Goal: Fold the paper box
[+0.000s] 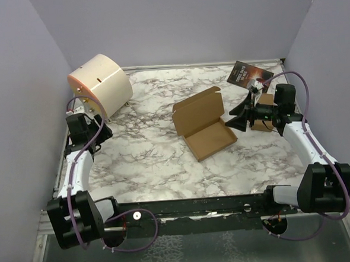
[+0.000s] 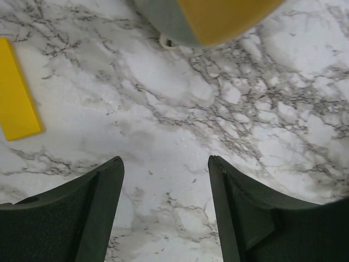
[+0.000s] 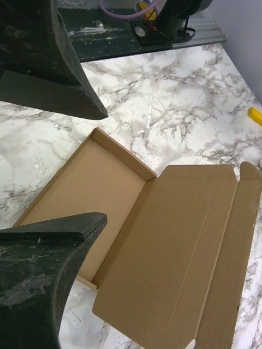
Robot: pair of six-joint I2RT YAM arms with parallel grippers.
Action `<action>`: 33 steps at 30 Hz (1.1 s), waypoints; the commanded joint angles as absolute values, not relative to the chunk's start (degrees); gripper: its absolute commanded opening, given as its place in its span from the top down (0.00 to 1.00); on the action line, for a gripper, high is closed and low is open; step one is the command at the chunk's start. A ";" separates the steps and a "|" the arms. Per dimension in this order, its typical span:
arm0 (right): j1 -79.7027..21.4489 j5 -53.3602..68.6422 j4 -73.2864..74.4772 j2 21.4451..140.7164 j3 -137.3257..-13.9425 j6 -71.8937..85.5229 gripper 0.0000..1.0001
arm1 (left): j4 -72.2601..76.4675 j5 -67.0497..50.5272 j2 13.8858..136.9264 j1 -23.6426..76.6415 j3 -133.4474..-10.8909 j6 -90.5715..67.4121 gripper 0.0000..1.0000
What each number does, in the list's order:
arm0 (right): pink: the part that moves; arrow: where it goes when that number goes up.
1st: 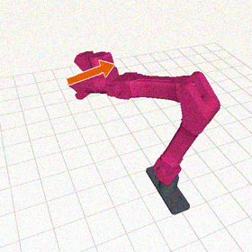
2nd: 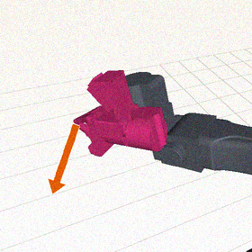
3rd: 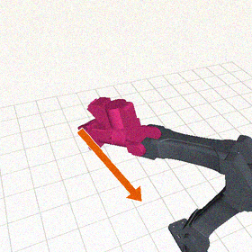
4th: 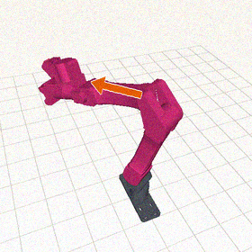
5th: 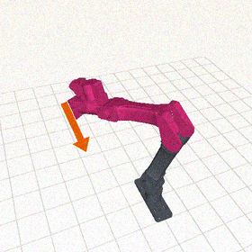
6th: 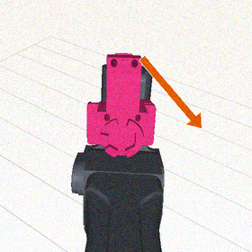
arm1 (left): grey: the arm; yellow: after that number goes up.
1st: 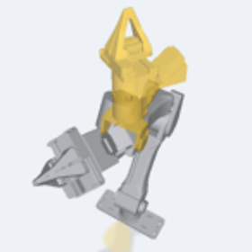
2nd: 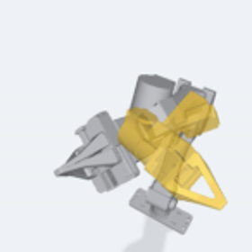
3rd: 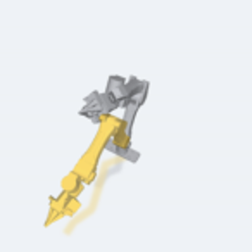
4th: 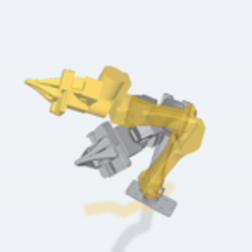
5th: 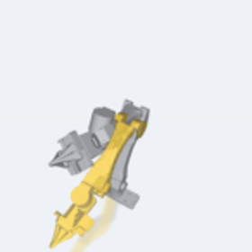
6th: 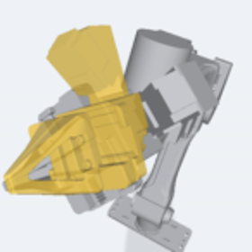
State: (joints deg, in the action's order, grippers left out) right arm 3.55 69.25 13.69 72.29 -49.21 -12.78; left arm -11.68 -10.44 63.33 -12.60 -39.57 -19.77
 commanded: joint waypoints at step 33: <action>6.89 71.10 9.60 70.66 -44.72 -14.59 0.31 | -6.48 13.83 96.85 -21.01 -54.36 -17.16 0.33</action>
State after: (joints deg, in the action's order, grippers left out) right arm 6.13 68.79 12.12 70.35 -45.28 -14.39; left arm -8.19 16.69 96.60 -20.51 -54.61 -15.68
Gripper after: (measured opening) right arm 0.693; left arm 0.689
